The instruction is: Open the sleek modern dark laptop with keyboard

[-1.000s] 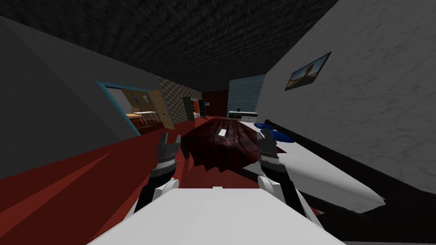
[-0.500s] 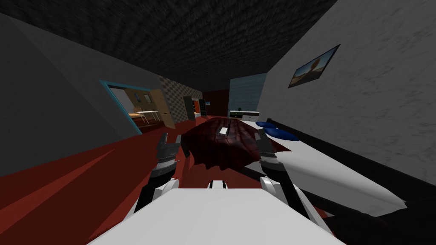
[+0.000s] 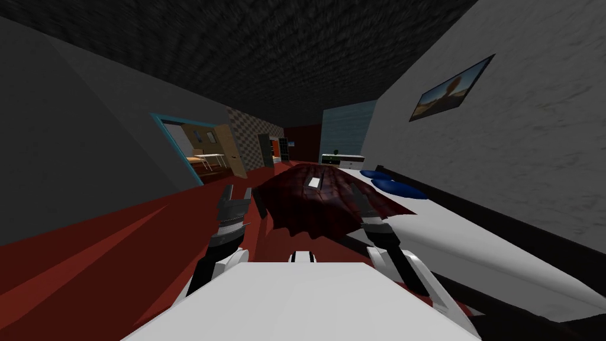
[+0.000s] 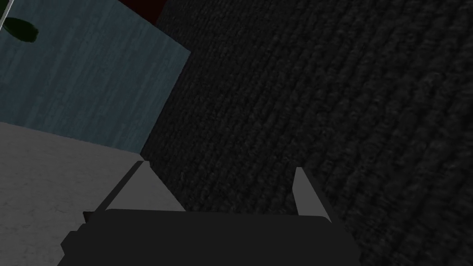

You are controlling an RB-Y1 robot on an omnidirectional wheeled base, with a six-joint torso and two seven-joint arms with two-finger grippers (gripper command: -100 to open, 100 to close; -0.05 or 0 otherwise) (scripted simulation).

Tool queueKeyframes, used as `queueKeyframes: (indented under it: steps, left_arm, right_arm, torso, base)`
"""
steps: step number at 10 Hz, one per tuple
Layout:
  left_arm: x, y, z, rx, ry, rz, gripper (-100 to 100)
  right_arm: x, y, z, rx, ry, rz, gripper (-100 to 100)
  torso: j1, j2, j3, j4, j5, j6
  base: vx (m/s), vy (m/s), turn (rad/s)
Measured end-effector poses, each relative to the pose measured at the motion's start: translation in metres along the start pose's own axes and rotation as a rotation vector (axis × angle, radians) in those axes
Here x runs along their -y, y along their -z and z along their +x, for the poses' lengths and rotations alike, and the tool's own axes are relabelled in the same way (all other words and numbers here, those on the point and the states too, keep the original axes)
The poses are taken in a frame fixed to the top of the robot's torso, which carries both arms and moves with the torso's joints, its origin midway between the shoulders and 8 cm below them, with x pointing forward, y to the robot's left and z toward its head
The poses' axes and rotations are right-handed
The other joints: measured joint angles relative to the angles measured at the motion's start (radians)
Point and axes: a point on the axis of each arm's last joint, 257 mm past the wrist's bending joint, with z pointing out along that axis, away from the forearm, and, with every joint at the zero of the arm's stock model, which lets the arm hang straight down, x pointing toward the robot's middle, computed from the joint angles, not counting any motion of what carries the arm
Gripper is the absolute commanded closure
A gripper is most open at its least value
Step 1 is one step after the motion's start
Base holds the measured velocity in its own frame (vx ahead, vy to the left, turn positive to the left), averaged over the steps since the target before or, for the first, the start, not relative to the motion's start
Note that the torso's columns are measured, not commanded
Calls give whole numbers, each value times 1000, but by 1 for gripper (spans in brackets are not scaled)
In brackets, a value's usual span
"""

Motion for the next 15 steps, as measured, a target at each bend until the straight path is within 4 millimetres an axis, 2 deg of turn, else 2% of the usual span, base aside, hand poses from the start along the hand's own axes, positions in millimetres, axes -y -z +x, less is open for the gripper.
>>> queueKeyframes:
  steps: [3, 5, 6, 8, 9, 11, 15]
  left_arm:
    - [0, 0, 0, 0, 0, 0, 0]
    - [0, 0, 0, 0, 0, 0, 0]
    - [0, 0, 0, 0, 0, 0, 0]
    - [0, 0, 0, 0, 0, 0, 0]
    - [0, 0, 0, 0, 0, 0, 0]
    - [0, 0, 0, 0, 0, 0, 0]
    - [0, 0, 0, 0, 0, 0, 0]
  right_arm:
    - [39, 4, 9, -92, 200, 72, -100]
    - [54, 4, 10, -125, 282, 103, -100]
    - [70, 6, 12, -151, 347, 130, -100]
    - [103, 5, 4, -202, 493, 188, -100]
    - [123, 13, 1, -228, 565, 225, -100]
    - [138, 14, -2, -259, 655, 254, -100]
    - [206, 23, -38, -349, 938, 385, -100]
  torso:
    - [0, 0, 0, 0, 0, 0]
    - [-3, 1, 0, 0, -1, 0]
    - [0, 0, 0, 0, 0, 0]
    - [1, -1, -1, 0, 1, 0]
    - [0, 0, 0, 0, 0, 0]
    - [-3, 1, 1, 0, -1, 0]
    - [0, 0, 0, 0, 0, 0]
  base:
    - [25, 84, 55]
    - [20, 57, 63]
    - [27, 103, 87]
    - [39, 107, 103]
    - [24, 71, 32]
    - [27, 66, 95]
    - [43, 97, 160]
